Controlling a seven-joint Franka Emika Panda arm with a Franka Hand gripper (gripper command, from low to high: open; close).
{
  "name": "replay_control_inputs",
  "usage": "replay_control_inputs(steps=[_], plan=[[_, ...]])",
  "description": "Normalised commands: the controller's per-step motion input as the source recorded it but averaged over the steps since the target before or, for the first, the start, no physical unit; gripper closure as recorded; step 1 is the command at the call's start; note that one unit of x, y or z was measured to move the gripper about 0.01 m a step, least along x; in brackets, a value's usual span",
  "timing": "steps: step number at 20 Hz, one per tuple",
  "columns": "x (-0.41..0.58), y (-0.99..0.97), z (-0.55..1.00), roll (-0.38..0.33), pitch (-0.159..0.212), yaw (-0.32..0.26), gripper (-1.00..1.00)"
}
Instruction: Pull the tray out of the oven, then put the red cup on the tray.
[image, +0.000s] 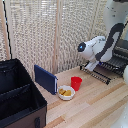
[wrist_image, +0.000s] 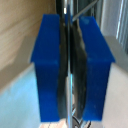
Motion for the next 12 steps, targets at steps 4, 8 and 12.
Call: replay_control_inputs(steps=[4,8,12], plan=[[0.024,0.27,0.24,-0.080,0.045,0.009,-1.00],[0.111,0.13,0.43,-0.082,0.025,0.021,-1.00],[0.225,0.14,0.46,-0.038,0.036,0.005,-1.00]])
